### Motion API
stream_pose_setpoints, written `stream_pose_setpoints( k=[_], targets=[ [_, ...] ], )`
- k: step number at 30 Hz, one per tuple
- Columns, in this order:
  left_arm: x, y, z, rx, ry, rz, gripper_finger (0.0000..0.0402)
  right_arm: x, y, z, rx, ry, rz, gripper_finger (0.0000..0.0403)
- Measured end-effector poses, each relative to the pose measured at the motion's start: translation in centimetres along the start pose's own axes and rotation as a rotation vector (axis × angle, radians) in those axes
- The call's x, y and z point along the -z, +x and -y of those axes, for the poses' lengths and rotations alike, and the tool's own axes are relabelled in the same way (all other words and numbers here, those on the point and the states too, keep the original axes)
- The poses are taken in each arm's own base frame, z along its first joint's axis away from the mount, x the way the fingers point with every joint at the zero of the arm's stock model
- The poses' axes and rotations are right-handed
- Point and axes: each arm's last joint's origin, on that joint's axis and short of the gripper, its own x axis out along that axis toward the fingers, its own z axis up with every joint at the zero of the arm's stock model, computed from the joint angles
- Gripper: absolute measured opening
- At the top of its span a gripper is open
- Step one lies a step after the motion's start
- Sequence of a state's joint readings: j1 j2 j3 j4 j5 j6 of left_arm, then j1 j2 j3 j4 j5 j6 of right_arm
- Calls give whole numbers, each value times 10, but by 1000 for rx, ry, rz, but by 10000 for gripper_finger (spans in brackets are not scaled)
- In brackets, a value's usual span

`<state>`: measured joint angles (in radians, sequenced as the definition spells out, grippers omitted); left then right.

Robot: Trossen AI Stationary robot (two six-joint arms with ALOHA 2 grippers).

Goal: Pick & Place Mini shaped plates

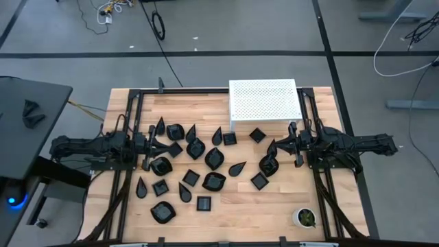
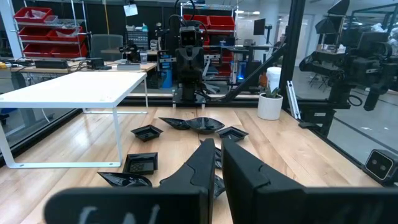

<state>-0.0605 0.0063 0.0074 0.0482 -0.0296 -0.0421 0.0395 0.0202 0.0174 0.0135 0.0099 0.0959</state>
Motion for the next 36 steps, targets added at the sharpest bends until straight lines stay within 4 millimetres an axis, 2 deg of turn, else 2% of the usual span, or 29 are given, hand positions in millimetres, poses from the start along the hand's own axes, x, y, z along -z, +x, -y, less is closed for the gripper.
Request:
stream_pose_setpoints(
  k=[22, 25, 27, 31, 33, 36],
  targets=[
    [0, 0, 0, 0, 0, 0, 32, 0, 0, 0, 0, -7, 4, 39],
    [0, 0, 0, 0, 0, 0, 32, -7, 0, 0, 2, -15, 70, 39],
    [0, 0, 0, 0, 0, 0, 32, -16, -1, 0, 21, 38, 166, 39],
    [0, 0, 0, 0, 0, 0, 32, -32, -6, 3, 166, 98, 360, 39],
    [0, 0, 0, -1, 0, 0, 32, -34, -6, 4, 196, 87, 375, 39],
    [0, 0, 0, -1, 0, 0, 32, -31, -2, 3, 144, 113, 342, 39]
  ],
)
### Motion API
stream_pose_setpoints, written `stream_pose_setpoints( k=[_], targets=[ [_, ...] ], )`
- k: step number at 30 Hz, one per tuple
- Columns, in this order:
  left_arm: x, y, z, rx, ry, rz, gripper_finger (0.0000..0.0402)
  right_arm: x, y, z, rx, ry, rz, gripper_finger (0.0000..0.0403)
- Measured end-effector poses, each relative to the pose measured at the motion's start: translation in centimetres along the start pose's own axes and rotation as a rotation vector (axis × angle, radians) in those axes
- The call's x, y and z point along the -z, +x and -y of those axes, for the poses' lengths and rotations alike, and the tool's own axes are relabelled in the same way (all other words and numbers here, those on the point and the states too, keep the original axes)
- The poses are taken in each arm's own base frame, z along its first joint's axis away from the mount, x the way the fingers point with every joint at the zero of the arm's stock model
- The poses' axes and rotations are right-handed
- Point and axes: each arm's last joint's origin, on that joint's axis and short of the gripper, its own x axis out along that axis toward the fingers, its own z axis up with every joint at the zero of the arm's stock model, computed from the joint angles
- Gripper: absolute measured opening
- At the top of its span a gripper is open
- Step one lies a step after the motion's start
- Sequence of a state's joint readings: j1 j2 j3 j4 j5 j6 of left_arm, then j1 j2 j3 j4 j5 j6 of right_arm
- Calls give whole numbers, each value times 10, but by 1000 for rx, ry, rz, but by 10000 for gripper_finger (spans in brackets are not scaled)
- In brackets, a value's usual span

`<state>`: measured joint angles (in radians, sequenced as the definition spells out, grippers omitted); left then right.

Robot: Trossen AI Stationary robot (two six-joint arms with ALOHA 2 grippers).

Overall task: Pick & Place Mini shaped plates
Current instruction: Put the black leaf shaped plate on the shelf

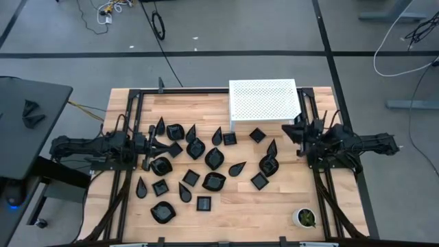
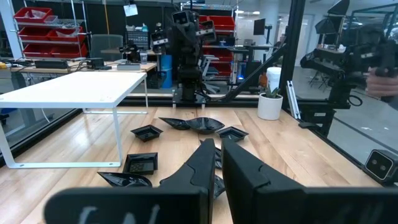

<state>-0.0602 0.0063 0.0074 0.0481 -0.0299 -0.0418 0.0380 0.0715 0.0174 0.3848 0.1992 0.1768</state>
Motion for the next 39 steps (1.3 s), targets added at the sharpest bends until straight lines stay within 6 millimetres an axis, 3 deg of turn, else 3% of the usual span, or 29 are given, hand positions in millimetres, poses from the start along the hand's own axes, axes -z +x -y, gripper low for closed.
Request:
stream_pose_setpoints(
  k=[5, 9, 15, 20, 25, 29, 39],
  targets=[
    [0, 0, 0, 0, 0, 1, 32, 15, 11, -2, -34, 145, -179, 39],
    [0, 0, 0, 0, 0, 1, 32, 13, 34, -9, -28, 177, -350, 39],
    [0, 0, 0, 0, 0, 1, 32, 6, 94, -24, -9, 94, -713, 41],
    [0, 0, 0, 0, 0, 1, 32, 17, 156, -29, -11, 26, -1002, 68],
    [0, 0, 0, 0, 0, 3, 32, 42, 213, -20, 17, -10, -1198, 109],
    [-1, 0, 0, 0, -2, 10, 32, 66, 245, -8, 69, -2, -1281, 134],
    [-1, 0, 0, 1, -26, 9, 32, 121, 276, 17, 148, 28, -1368, 146]
  ],
)
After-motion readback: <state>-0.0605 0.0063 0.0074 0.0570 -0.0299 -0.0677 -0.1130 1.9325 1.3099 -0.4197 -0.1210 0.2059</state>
